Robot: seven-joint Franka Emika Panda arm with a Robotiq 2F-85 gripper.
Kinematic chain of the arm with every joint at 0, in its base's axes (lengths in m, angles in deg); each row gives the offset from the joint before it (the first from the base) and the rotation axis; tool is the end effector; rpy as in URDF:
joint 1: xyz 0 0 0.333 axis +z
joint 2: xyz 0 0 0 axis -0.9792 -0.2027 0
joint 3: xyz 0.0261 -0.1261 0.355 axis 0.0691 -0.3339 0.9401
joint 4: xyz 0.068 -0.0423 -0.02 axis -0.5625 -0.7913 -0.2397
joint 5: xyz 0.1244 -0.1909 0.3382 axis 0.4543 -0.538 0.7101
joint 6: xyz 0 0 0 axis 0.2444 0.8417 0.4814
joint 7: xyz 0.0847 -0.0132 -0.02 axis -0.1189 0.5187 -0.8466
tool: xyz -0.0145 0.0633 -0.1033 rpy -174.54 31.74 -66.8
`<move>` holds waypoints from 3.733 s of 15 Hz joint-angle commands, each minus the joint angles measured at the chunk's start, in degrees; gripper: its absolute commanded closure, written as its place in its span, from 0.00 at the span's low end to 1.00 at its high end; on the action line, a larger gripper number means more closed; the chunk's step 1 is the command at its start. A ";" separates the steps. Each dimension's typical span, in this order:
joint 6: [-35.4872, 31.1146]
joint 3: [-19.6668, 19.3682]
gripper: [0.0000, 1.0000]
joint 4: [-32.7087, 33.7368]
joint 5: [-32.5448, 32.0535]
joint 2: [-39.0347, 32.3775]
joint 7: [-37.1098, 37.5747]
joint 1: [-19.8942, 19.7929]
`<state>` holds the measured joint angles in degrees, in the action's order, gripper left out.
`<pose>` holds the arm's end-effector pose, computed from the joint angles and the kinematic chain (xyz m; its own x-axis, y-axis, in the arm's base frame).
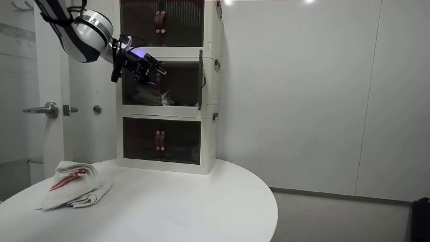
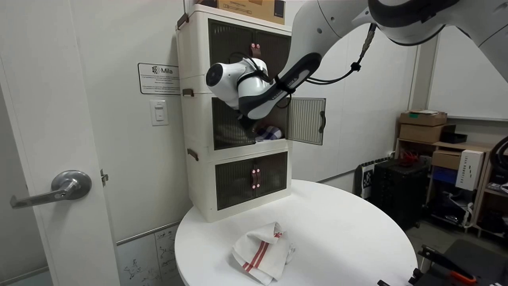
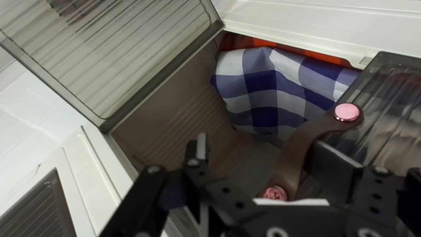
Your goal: Open the middle left cabinet door
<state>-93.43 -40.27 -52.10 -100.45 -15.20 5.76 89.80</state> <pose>0.7834 0.1314 0.4212 0.7610 0.1713 0.6257 -0.4121 -0.6173 0.6702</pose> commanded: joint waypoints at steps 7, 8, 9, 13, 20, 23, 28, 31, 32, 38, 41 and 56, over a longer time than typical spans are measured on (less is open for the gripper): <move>-3.72 -0.09 0.92 -5.93 3.69 2.80 -3.08 -0.73; -3.61 0.09 0.94 -7.42 4.27 3.49 -3.92 -0.57; -3.49 0.24 0.93 -8.76 4.43 4.33 -4.39 -0.41; -4.89 1.84 0.88 -16.64 6.84 9.65 -8.05 -0.36; -6.40 4.17 0.35 -27.87 7.74 16.62 -9.68 0.26; -7.56 4.76 0.12 -31.46 7.82 17.34 -10.07 0.20; -10.74 6.56 0.00 -35.41 16.35 20.70 -18.88 -0.94; -8.64 7.50 0.00 -36.95 27.50 25.52 -31.83 -1.19; -6.76 7.45 0.00 -37.06 30.63 27.30 -35.98 -0.87; 7.97 6.24 0.00 -31.26 34.67 33.21 -48.90 -0.09; 11.15 5.74 0.00 -26.95 34.17 32.12 -51.85 -0.88; 10.59 3.30 0.00 -5.46 42.97 20.04 -76.85 -3.74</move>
<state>-84.03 -36.72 -62.87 -60.50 8.26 -65.51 86.00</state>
